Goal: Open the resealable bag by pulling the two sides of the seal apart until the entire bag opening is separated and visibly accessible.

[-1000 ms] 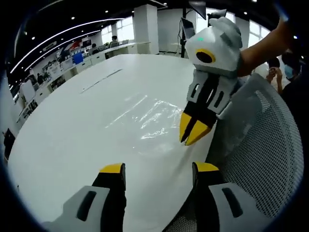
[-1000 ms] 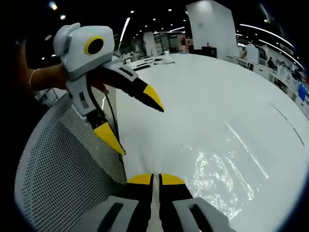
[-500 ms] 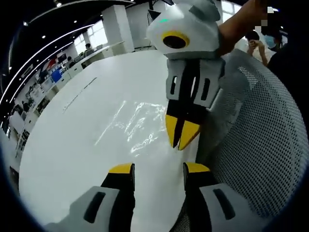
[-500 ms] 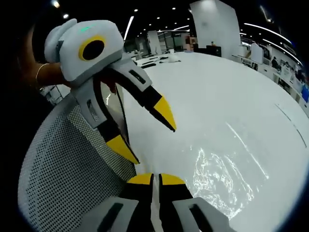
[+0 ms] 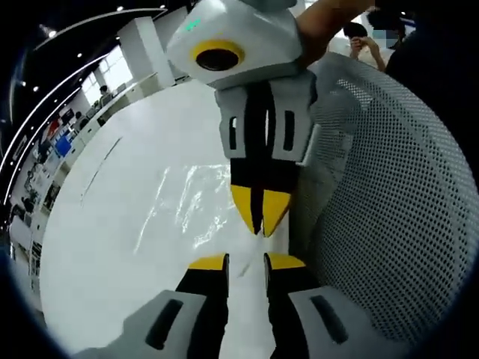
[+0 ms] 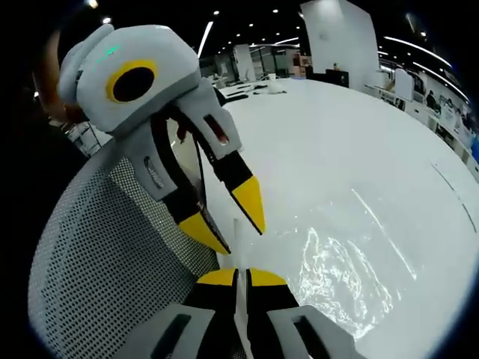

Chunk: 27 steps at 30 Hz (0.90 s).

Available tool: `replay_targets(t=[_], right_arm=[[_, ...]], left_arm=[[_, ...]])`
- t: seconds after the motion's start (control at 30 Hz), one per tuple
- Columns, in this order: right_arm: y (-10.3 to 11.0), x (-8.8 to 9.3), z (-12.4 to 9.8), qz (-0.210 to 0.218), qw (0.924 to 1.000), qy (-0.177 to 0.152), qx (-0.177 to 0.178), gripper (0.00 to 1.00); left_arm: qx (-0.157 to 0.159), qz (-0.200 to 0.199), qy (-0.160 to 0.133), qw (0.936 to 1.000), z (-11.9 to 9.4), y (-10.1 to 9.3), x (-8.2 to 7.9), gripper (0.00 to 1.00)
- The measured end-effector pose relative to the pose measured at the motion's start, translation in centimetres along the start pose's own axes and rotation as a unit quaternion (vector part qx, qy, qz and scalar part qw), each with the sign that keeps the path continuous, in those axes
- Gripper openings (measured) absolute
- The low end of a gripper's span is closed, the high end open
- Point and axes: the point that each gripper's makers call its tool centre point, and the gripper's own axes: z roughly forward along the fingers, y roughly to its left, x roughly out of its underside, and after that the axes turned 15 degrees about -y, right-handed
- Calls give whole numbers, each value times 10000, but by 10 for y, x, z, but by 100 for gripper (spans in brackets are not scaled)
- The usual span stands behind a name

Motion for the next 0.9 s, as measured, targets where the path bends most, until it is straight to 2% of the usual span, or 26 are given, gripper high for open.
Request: replay_targets(t=[0.1, 0.3, 0.53, 0.67, 0.8, 0.9], right_arm=[[1, 0, 0, -11, 10000, 6, -18, 0], [2, -2, 0, -24, 10000, -11, -24, 0], [3, -5, 1, -56, 10000, -37, -30, 0], [3, -4, 1, -135, 9999, -6, -34, 0], [4, -5, 2, -431, 9991, -18, -14, 1], [3, -6, 3, -625, 9980, -1, 35, 7]], left_arm=[[94, 520, 176, 9984, 0, 0, 0, 13], [286, 729, 131, 9968, 3, -6, -3, 6], [309, 884, 144, 9955, 4, -7, -3, 2], [477, 1191, 119, 9917, 5, -11, -1, 0], [524, 1219, 57, 9911, 5, -11, -3, 0], [526, 1184, 5, 9916, 5, -11, -5, 0]])
